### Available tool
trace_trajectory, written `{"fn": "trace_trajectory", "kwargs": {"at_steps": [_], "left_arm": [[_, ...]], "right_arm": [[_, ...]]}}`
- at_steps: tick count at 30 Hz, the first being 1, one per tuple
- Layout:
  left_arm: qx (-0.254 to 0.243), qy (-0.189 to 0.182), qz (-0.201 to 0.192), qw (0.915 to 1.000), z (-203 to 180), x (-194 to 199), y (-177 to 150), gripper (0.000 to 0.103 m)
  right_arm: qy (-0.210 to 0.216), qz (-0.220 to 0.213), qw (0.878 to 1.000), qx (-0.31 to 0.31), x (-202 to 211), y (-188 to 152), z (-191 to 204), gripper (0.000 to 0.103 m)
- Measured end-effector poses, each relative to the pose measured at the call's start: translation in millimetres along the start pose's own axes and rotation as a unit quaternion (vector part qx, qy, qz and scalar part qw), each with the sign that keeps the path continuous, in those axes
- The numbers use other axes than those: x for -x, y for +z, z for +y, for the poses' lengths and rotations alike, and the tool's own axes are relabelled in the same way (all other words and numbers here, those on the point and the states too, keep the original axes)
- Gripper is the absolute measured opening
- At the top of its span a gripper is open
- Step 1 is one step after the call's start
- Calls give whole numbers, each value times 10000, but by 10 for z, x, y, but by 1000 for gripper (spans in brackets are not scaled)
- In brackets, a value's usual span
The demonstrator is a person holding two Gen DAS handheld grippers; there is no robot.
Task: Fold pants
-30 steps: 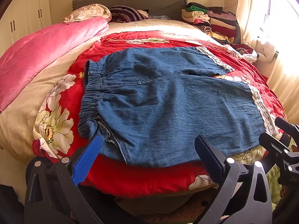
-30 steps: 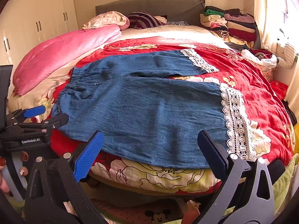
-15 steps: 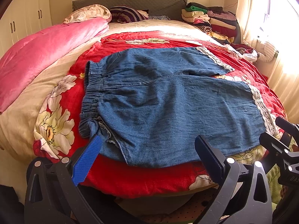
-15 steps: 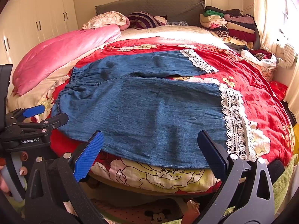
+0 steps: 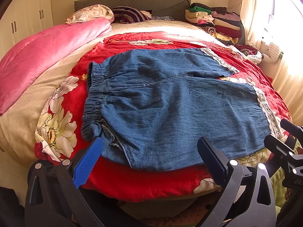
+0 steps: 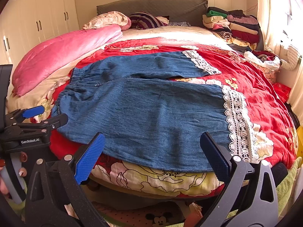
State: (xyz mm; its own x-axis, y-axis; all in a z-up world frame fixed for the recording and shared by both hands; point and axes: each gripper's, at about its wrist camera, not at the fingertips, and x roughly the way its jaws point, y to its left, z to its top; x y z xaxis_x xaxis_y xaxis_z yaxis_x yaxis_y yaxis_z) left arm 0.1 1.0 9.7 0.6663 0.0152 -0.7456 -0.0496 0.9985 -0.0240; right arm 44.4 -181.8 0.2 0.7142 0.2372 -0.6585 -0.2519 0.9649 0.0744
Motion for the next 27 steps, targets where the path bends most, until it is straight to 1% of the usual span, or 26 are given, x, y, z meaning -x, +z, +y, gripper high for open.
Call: {"fn": "trace_trajectory", "kwargs": {"at_steps": [8,16,20,23,26,27], "left_arm": [[60,52,-8,10000,62,-66,27,99],[191,149,-29,9997,219,-189,202,99],[254,173,-73,9995,323,-242,328,99],[314,191,-51,9993,437,-335,459,99],[424,252,-62,9988,562,-422,602,99],[483,282,-87,9984,628,-462,670,99]], "right_arm": [[32,-5,10000,-6,-13,68,-63,95],[268,104,9994,192,-211,319,-12,95],[358,101,9987,348,-329,504,27,95],[510,157,9980,325,-438,682,50,95],[543,148,9975,431,-558,872,106,95],[496,108,9974,507,-620,970,130,95]]}}
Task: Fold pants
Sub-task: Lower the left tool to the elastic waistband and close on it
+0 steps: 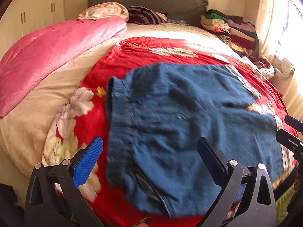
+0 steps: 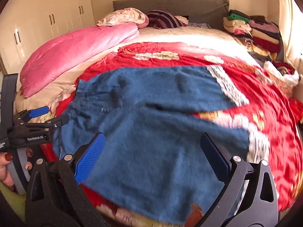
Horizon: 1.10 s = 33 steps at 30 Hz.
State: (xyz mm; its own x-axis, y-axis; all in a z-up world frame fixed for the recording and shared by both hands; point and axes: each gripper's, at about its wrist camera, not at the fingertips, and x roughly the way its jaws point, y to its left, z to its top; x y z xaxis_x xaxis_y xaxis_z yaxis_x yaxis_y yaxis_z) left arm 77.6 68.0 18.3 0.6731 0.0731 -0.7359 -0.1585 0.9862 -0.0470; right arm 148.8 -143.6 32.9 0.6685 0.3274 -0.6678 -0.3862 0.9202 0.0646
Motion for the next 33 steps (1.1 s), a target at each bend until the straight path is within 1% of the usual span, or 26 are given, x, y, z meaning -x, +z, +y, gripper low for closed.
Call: {"fn": "trace_trajectory", "kwargs": {"at_steps": [4,7,9,13,15,20,22,25,27,29,31,32,33], "left_arm": [[241,138,8,9996,224,-206,246,99],[386,236,43,9990,396,-363,416,99],[423,294,64,9987,484,-438,496,99],[479,277,160,9983,619,-618,650,99],[480,296,286,9980,658,-747,718,99],[372,326,518,9974,707,-1079,844,99],[310,353,608,9970,726,-1182,872,99],[322,256,665,9969,768,-1340,907,99],[373,163,715,9966,804,-1462,917,99],[429,184,722,9963,844,-1546,916,99],[428,134,728,9963,867,-1617,904,98],[410,18,677,9969,867,-1632,899,97],[385,-61,628,9973,868,-1630,900,89]], "right_arm": [[94,2,9999,93,-192,273,19,95],[11,-39,9997,242,-344,442,44,95],[59,1,9996,268,-457,530,43,95],[62,77,9992,393,-689,706,86,95],[61,116,9987,486,-806,789,113,95],[50,264,9971,710,-1111,964,185,95],[114,373,9959,822,-1269,1033,208,95],[138,523,9941,937,-1467,1115,240,95],[82,462,9920,1169,-1571,1162,296,95],[-11,407,9901,1343,-1652,1209,342,95],[11,485,9882,1454,-1762,1267,381,95],[40,524,9879,1462,-1807,1291,389,95],[75,596,9873,1473,-1879,1320,399,95]]}}
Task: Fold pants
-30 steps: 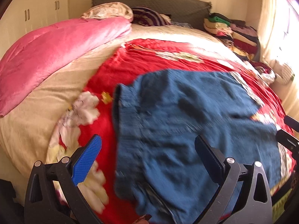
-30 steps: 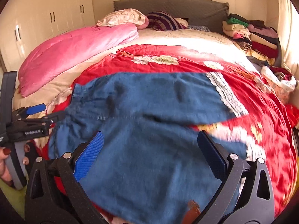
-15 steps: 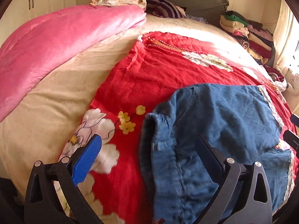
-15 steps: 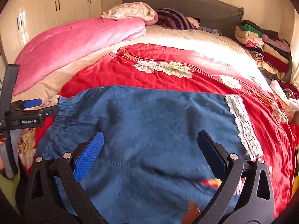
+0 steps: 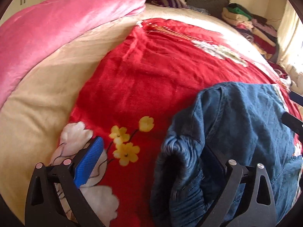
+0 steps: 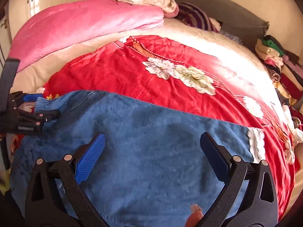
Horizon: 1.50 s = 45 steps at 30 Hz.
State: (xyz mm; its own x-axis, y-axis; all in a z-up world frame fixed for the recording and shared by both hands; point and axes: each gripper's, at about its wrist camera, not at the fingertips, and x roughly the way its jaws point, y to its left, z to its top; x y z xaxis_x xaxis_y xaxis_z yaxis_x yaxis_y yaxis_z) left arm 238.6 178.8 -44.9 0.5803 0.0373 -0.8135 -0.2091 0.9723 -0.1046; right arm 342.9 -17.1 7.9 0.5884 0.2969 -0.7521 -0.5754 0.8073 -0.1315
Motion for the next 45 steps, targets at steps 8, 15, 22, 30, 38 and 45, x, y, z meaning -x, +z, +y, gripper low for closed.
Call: {"fn": "trace_trajectory", "kwargs": {"at_steps": [8,15,22,30,38,45], "left_arm": [[-154,-635,-284,9975,-14,87,-32,26],[-219,-797,-734,9939,-24,396,-122,25],[-433,-856,-886,9914,-68,530,-194,24],[-411,-713,-859,9929,-8,512,-199,24],[-617,-642,-1092,9900,-133,723,-262,24],[-865,-648,-1412,9841,-255,1074,-469,24]], "right_arm": [[27,259,9983,522,-407,199,96,95],[83,357,9906,1314,-648,293,321,95],[438,257,9758,2126,-790,298,570,47],[832,-87,9847,1526,-472,168,540,3],[1264,-595,9872,764,190,-71,266,2],[1507,-906,9834,443,787,-483,246,2]]}}
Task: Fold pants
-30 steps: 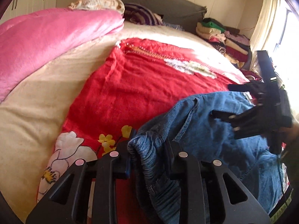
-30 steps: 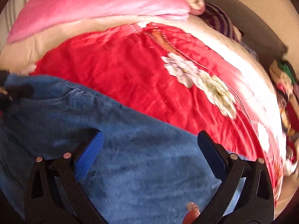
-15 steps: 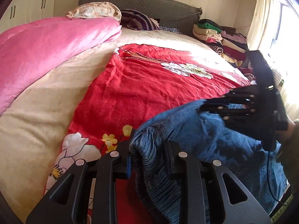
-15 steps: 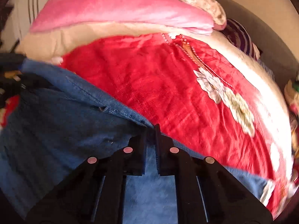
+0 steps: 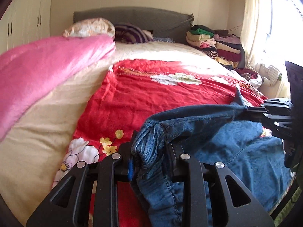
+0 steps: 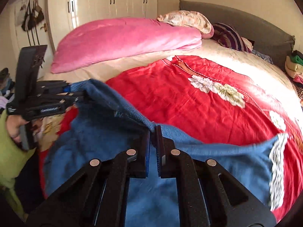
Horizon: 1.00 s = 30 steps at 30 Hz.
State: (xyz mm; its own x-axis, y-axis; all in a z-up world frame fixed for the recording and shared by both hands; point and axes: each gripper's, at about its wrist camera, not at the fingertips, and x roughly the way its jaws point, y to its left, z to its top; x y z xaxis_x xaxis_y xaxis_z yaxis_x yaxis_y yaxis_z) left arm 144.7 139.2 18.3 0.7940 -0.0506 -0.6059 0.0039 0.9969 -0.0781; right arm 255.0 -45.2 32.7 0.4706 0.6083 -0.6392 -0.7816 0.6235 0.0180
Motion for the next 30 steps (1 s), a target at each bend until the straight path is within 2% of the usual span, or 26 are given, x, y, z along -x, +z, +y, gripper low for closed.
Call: {"fn": "trace_trajectory", "kwargs": {"at_steps": [5,10,14,25,30], "left_arm": [[14,-163,-53,9999,-101,326,-250,25],[-123,-395,41,9991,-195,612,-461,28],[-318,-445,167,9984,-275,787,-592,28],[-459,-207,880,9948,-355,817,-1075,38],[-217,43,1062,9941,-197,832,-1124,41]], "right_arm": [[206,-53,9998,21,321,-275,279,2],[347,-83,9994,-40,579,-564,511,2],[453,-119,9988,-104,738,-759,664,2],[651,270,9973,180,852,-1226,1088,2],[586,525,9967,216,777,-1376,1161,2]]}}
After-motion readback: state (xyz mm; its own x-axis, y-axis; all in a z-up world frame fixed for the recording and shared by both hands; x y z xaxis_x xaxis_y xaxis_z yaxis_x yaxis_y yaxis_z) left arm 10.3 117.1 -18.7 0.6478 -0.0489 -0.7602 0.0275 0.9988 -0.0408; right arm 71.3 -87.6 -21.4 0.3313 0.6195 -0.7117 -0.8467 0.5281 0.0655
